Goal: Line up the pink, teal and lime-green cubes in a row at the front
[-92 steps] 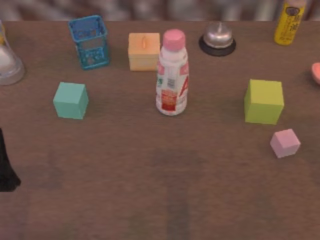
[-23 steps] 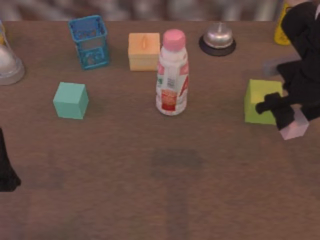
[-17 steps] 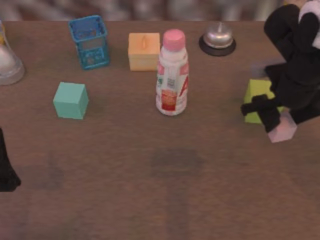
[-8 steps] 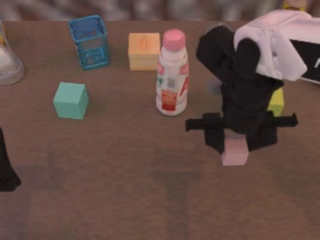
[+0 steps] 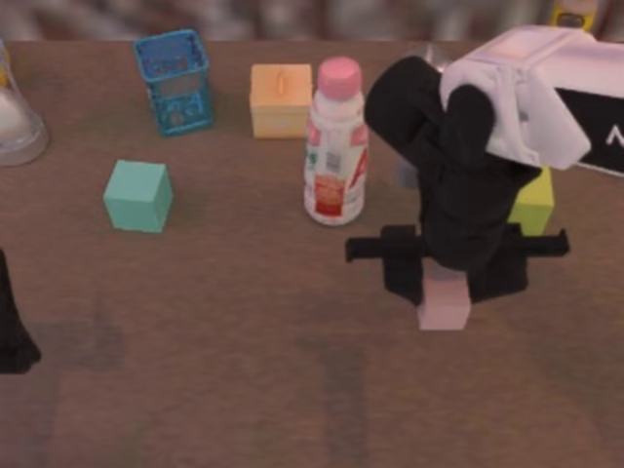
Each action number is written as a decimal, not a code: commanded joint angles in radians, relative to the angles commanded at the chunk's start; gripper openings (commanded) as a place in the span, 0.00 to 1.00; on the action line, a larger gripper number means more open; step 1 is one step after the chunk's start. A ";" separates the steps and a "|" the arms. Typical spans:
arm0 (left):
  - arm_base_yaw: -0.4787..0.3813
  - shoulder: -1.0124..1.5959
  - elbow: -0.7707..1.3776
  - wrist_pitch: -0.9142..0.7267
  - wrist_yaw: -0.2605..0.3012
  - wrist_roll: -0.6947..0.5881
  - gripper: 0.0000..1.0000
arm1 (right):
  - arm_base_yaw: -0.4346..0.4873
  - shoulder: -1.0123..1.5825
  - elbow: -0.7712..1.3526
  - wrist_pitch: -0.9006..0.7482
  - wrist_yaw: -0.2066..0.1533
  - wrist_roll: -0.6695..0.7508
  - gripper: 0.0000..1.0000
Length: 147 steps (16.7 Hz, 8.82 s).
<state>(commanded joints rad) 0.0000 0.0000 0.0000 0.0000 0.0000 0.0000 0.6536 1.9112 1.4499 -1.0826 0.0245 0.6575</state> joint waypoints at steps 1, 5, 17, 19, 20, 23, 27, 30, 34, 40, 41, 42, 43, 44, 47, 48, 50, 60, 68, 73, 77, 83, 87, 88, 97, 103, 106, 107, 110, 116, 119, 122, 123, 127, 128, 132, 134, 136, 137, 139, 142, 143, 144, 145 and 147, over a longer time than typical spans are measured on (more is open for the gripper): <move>0.000 0.000 0.000 0.000 0.000 0.000 1.00 | 0.000 0.004 -0.011 0.014 0.000 0.000 0.00; 0.000 0.000 0.000 0.000 0.000 0.000 1.00 | 0.002 0.048 -0.103 0.159 0.001 0.005 0.00; 0.000 0.000 0.000 0.000 0.000 0.000 1.00 | 0.009 0.083 -0.168 0.253 0.003 0.006 0.38; 0.000 0.000 0.000 0.000 0.000 0.000 1.00 | 0.009 0.083 -0.168 0.253 0.003 0.006 0.53; 0.000 0.000 0.000 0.000 0.000 0.000 1.00 | 0.009 0.083 -0.168 0.253 0.003 0.006 0.60; 0.000 0.000 0.000 0.000 0.000 0.000 1.00 | 0.009 0.083 -0.168 0.253 0.003 0.006 0.83; 0.000 0.000 0.000 0.000 0.000 0.000 1.00 | 0.009 0.083 -0.168 0.253 0.003 0.006 1.00; 0.000 0.000 0.000 0.000 0.000 0.000 1.00 | 0.009 0.083 -0.168 0.253 0.003 0.006 1.00; 0.000 0.000 0.000 0.000 0.000 0.000 1.00 | 0.007 0.082 -0.167 0.253 0.003 0.006 1.00; 0.000 0.000 0.000 0.000 0.000 0.000 1.00 | 0.015 0.028 -0.068 0.085 0.002 0.011 1.00; 0.000 0.000 0.000 0.000 0.000 0.000 1.00 | 0.017 0.013 -0.046 0.048 0.002 0.010 1.00; 0.000 0.000 0.000 0.000 0.000 0.000 1.00 | 0.019 0.000 -0.027 0.021 0.002 0.010 1.00; 0.000 0.000 0.000 0.000 0.000 0.000 1.00 | 0.020 -0.010 -0.014 0.004 0.002 0.009 1.00; 0.000 0.000 0.000 0.000 0.000 0.000 1.00 | 0.020 -0.015 -0.009 -0.002 0.002 0.008 1.00; 0.000 0.000 0.000 0.000 0.000 0.000 1.00 | 0.015 -0.012 -0.012 0.000 0.002 0.008 1.00; 0.000 0.000 0.000 0.000 0.000 0.000 1.00 | 0.015 -0.012 -0.012 0.000 0.002 0.008 1.00; -0.004 0.027 0.029 -0.022 0.001 0.001 1.00 | 0.017 -0.036 -0.031 0.019 0.002 -0.003 1.00; -0.099 0.674 0.638 -0.498 0.033 0.020 1.00 | -0.054 -0.580 -0.507 0.333 -0.013 -0.207 1.00; -0.167 1.537 1.373 -1.008 0.036 0.015 1.00 | -0.281 -1.234 -1.078 0.643 -0.030 -0.430 1.00; -0.180 2.029 1.814 -1.229 0.022 -0.007 1.00 | -0.470 -1.623 -1.327 0.860 -0.030 -0.558 1.00; -0.178 2.289 2.067 -1.323 0.010 -0.025 1.00 | -0.592 -1.836 -1.425 1.014 -0.027 -0.630 1.00; -0.175 2.385 2.164 -1.349 0.005 -0.034 1.00 | -0.644 -1.911 -1.450 1.083 -0.024 -0.657 1.00; -0.175 2.384 2.158 -1.345 0.006 -0.033 1.00 | -0.644 -1.911 -1.450 1.083 -0.024 -0.657 1.00; -0.174 2.386 2.145 -1.331 0.005 -0.033 1.00 | -0.644 -1.911 -1.450 1.083 -0.024 -0.657 1.00; -0.173 2.446 1.914 -1.038 0.006 -0.031 1.00 | -0.644 -1.911 -1.450 1.083 -0.024 -0.657 1.00; -0.173 2.446 1.914 -1.038 0.006 -0.031 0.77 | -0.644 -1.911 -1.450 1.083 -0.024 -0.657 1.00; -0.173 2.446 1.914 -1.038 0.006 -0.031 0.55 | -0.644 -1.911 -1.450 1.083 -0.024 -0.657 1.00; -0.173 2.446 1.914 -1.038 0.006 -0.031 0.47 | -0.644 -1.911 -1.450 1.083 -0.024 -0.657 1.00; -0.173 2.446 1.914 -1.038 0.006 -0.031 0.25 | -0.644 -1.911 -1.450 1.083 -0.024 -0.657 1.00; -0.173 2.446 1.914 -1.038 0.006 -0.031 0.00 | -0.644 -1.911 -1.450 1.083 -0.024 -0.657 1.00; -0.173 2.446 1.914 -1.038 0.006 -0.031 0.00 | -0.644 -1.911 -1.450 1.083 -0.024 -0.657 1.00; -0.174 2.428 1.917 -1.042 0.005 -0.030 0.00 | -0.644 -1.911 -1.450 1.083 -0.024 -0.657 1.00; -0.174 2.428 1.921 -1.046 0.005 -0.030 0.00 | -0.644 -1.911 -1.450 1.083 -0.024 -0.657 1.00; -0.166 2.406 2.013 -1.159 0.003 -0.031 0.00 | -0.644 -1.911 -1.450 1.083 -0.024 -0.657 1.00; -0.163 2.399 2.042 -1.203 0.003 -0.031 0.00 | -0.644 -1.911 -1.450 1.083 -0.024 -0.657 1.00; -0.155 2.377 2.106 -1.282 0.004 -0.032 0.00 | -0.644 -1.911 -1.450 1.083 -0.024 -0.657 1.00; -0.155 2.377 2.106 -1.282 0.004 -0.032 0.00 | -0.644 -1.911 -1.450 1.083 -0.024 -0.657 1.00; -0.163 2.379 2.103 -1.280 0.004 -0.032 0.00 | -0.644 -1.911 -1.450 1.083 -0.024 -0.657 1.00; -0.174 2.376 2.099 -1.279 0.003 -0.044 0.00 | -0.644 -1.911 -1.450 1.083 -0.024 -0.657 1.00; -0.224 2.360 2.081 -1.273 0.002 -0.100 0.00 | -0.644 -1.911 -1.450 1.083 -0.024 -0.657 1.00; -0.349 2.319 2.029 -1.261 -0.001 -0.245 0.00 | -0.644 -1.911 -1.450 1.083 -0.024 -0.657 1.00; -0.399 2.302 2.005 -1.257 -0.002 -0.305 0.00 | -0.644 -1.911 -1.450 1.083 -0.024 -0.657 1.00; -0.451 2.285 1.979 -1.252 -0.003 -0.370 0.00 | -0.644 -1.911 -1.450 1.083 -0.024 -0.657 1.00; -0.506 2.267 1.953 -1.248 -0.003 -0.439 0.00 | -0.644 -1.911 -1.450 1.083 -0.024 -0.657 1.00; -0.616 2.232 1.902 -1.239 -0.004 -0.578 0.00 | -0.644 -1.911 -1.450 1.083 -0.024 -0.657 1.00</move>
<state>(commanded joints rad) -0.6158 2.2318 1.9017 -1.2387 -0.0039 -0.5775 0.0100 0.0000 0.0000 0.0000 0.0000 0.0000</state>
